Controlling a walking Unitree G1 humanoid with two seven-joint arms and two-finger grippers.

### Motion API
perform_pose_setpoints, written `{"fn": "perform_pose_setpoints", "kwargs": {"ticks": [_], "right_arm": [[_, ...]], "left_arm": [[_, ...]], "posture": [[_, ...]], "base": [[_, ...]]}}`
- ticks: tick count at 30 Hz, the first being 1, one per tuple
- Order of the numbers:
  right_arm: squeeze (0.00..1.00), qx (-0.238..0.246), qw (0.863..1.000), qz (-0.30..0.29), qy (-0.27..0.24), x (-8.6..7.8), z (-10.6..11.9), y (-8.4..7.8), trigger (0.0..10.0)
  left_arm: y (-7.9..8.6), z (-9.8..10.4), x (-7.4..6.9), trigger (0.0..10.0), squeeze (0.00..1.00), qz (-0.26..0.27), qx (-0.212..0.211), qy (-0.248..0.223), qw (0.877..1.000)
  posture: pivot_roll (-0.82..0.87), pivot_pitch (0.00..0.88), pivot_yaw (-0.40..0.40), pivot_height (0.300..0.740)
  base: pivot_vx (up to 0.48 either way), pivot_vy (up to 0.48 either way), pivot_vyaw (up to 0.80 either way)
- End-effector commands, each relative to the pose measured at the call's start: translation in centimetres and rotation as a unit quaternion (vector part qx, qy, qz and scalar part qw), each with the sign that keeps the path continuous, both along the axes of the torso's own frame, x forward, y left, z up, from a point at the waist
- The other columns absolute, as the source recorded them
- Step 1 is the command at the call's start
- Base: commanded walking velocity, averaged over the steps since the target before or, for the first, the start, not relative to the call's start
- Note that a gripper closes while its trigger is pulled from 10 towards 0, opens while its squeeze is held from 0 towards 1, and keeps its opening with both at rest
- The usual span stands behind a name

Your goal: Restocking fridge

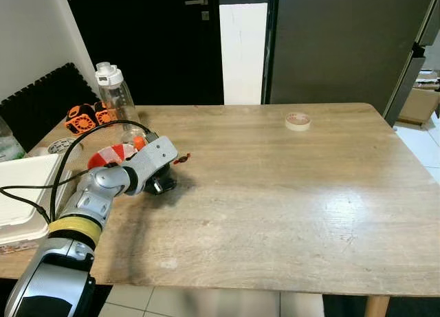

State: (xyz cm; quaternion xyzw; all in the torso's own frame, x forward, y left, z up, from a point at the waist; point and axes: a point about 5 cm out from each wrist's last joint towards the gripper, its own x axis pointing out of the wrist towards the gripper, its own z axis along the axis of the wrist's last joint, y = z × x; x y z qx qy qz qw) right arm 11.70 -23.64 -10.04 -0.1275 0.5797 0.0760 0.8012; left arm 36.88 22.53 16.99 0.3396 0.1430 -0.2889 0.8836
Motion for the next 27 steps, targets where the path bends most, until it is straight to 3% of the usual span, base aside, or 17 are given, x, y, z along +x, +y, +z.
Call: {"fn": "perform_pose_setpoints", "kwargs": {"ticks": [1, 3, 9, 12, 21, 27], "right_arm": [[0.0, 0.001, 1.0, 0.003, 0.003, -0.1, -0.1, 0.2, 10.0], [0.0, 0.001, 1.0, 0.003, 0.003, -0.1, -0.1, 0.2, 10.0], [0.0, 0.0, 1.0, 0.002, 0.003, -0.1, -0.1, 0.2, 10.0], [0.0, 0.0, 1.0, 0.001, 0.003, -0.1, -0.1, 0.2, 10.0], [0.0, 0.002, 1.0, 0.0, 0.003, -0.2, -0.1, 0.3, 10.0], [0.0, 0.003, 1.0, 0.0, 0.003, -0.2, -0.1, 0.3, 10.0]], "left_arm": [[-1.2, -0.7, 0.0, 10.0, 0.0, 0.009, -0.034, 0.008, 0.999], [-2.0, -0.8, 0.3, 10.0, 0.0, 0.024, -0.056, 0.007, 0.998], [-3.4, -1.4, 0.5, 10.0, 0.0, 0.037, -0.065, 0.006, 0.997], [-4.8, -2.2, 0.3, 10.0, 0.0, 0.027, -0.052, 0.011, 0.998], [-6.1, -3.6, 0.1, 10.0, 0.0, 0.041, 0.005, -0.009, 0.999], [-7.0, -4.0, 0.0, 10.0, 0.0, 0.044, 0.006, -0.015, 0.999]], "posture": [[-0.07, 0.032, 0.045, 0.74], [-0.07, 0.031, 0.044, 0.74], [-0.08, 0.032, 0.046, 0.74], [-0.08, 0.032, 0.046, 0.74], [-0.07, 0.034, 0.052, 0.74], [-0.07, 0.034, 0.052, 0.74]], "base": [[0.0, 0.0, 0.0], [0.0, 0.0, 0.0], [0.0, 0.0, 0.0], [0.0, 0.0, 0.0], [0.0, 0.0, 0.0], [0.0, 0.0, 0.0]]}}
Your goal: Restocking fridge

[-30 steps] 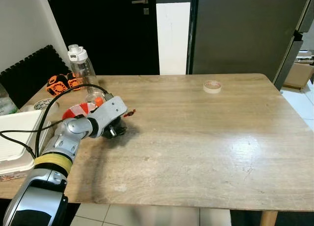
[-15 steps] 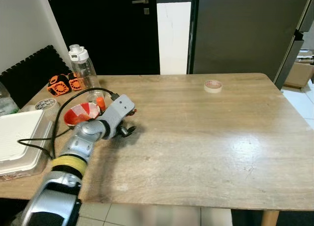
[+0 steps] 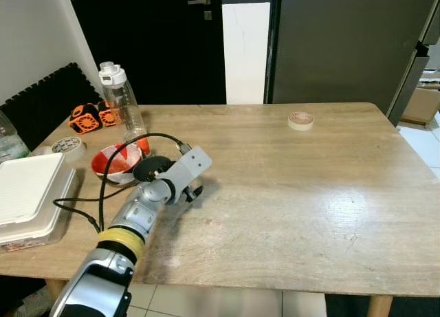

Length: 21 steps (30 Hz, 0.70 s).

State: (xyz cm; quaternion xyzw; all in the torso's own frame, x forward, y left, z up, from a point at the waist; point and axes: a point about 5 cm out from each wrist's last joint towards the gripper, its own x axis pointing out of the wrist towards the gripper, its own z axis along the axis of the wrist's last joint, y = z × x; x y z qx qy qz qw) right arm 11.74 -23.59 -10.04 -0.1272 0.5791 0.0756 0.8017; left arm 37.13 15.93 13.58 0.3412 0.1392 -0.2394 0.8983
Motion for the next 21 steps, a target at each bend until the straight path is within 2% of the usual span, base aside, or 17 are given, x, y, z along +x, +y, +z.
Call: {"fn": "perform_pose_setpoints", "kwargs": {"ticks": [1, 5, 13, 21], "right_arm": [[0.0, 0.003, 1.0, 0.0, 0.004, -0.2, -0.1, 0.2, 10.0], [0.0, 0.003, 1.0, 0.001, 0.004, -0.2, -0.1, 0.2, 10.0], [0.0, 0.002, 1.0, 0.001, 0.005, -0.2, -0.1, 0.2, 10.0], [0.0, 0.002, 1.0, 0.001, 0.004, -0.2, -0.1, 0.2, 10.0]], "left_arm": [[-0.4, -0.6, -0.3, 10.0, 0.0, -0.003, 0.003, 0.008, 1.0], [-0.7, -0.9, -0.5, 10.0, 0.0, -0.011, -0.002, 0.023, 1.0], [-1.4, -2.0, -0.9, 10.0, 0.0, 0.006, -0.005, 0.044, 0.999], [-1.4, -3.6, -1.4, 10.0, 0.0, 0.033, 0.012, 0.058, 0.998]], "posture": [[-0.07, 0.034, 0.052, 0.74], [-0.07, 0.034, 0.052, 0.74], [-0.07, 0.035, 0.052, 0.74], [-0.07, 0.034, 0.051, 0.74]], "base": [[0.0, 0.0, 0.0], [0.0, 0.0, 0.0], [0.0, 0.0, 0.0], [0.0, 0.0, 0.0]]}}
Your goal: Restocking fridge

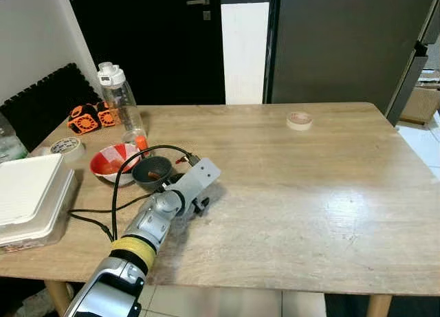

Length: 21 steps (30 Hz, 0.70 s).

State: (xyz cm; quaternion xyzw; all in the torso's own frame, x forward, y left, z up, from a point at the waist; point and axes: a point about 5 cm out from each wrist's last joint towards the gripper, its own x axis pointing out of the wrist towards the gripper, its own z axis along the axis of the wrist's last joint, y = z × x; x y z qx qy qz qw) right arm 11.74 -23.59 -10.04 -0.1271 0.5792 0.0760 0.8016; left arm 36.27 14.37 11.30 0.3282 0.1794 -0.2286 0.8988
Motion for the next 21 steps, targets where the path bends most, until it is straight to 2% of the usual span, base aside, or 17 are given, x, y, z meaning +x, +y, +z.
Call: {"fn": "perform_pose_setpoints", "kwargs": {"ticks": [1, 4, 7, 13, 21], "right_arm": [[0.0, 0.002, 1.0, 0.001, 0.004, -0.2, -0.1, 0.2, 10.0], [0.0, 0.001, 1.0, 0.0, 0.004, -0.2, -0.1, 0.2, 10.0], [0.0, 0.002, 1.0, 0.0, 0.004, -0.2, -0.1, 0.2, 10.0], [0.0, 0.002, 1.0, 0.0, 0.004, -0.2, -0.1, 0.2, 10.0], [0.0, 0.002, 1.0, 0.0, 0.003, -0.2, -0.1, 0.2, 10.0]], "left_arm": [[0.2, -1.3, -0.6, 10.0, 0.0, 0.008, 0.012, 0.023, 1.0], [0.4, -1.5, -0.6, 10.0, 0.0, 0.02, 0.016, 0.02, 0.999], [0.7, -1.6, -0.5, 10.0, 0.0, 0.028, 0.058, 0.005, 0.998], [1.6, -1.5, -0.3, 10.0, 0.0, 0.037, 0.095, -0.006, 0.995], [2.6, -1.5, -0.4, 10.0, 0.0, 0.044, 0.109, 0.003, 0.993]], "posture": [[-0.07, 0.034, 0.051, 0.74], [-0.07, 0.035, 0.053, 0.74], [-0.07, 0.035, 0.053, 0.74], [-0.07, 0.033, 0.055, 0.74], [-0.07, 0.033, 0.055, 0.74]], "base": [[0.0, 0.0, 0.0], [0.0, 0.0, 0.0], [0.0, 0.0, 0.0], [0.0, 0.0, 0.0], [0.0, 0.0, 0.0]]}}
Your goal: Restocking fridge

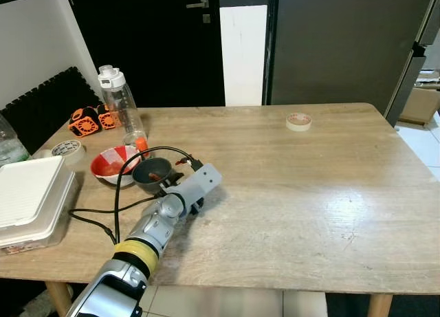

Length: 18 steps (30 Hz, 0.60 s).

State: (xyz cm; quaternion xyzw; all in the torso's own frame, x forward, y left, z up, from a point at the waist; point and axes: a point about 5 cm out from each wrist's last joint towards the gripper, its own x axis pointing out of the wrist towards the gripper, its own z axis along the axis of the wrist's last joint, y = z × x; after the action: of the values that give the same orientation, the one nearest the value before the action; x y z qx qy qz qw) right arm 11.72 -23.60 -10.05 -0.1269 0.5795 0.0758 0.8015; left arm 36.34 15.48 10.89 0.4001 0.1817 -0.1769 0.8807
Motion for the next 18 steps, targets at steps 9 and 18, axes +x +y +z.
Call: {"fn": "perform_pose_setpoints", "kwargs": {"ticks": [9, 18], "right_arm": [[0.0, 0.0, 1.0, 0.002, 0.002, -0.1, -0.1, 0.2, 10.0], [0.0, 0.001, 1.0, 0.002, 0.002, -0.1, -0.1, 0.3, 10.0]], "left_arm": [[3.3, -1.3, -0.6, 10.0, 0.0, 0.03, 0.056, 0.051, 0.997], [4.7, -1.5, -0.9, 10.0, 0.0, 0.041, 0.064, 0.073, 0.994]], "posture": [[-0.07, 0.025, 0.053, 0.74], [-0.07, 0.022, 0.056, 0.74]], "base": [[0.0, 0.0, 0.0], [0.0, 0.0, 0.0]]}}
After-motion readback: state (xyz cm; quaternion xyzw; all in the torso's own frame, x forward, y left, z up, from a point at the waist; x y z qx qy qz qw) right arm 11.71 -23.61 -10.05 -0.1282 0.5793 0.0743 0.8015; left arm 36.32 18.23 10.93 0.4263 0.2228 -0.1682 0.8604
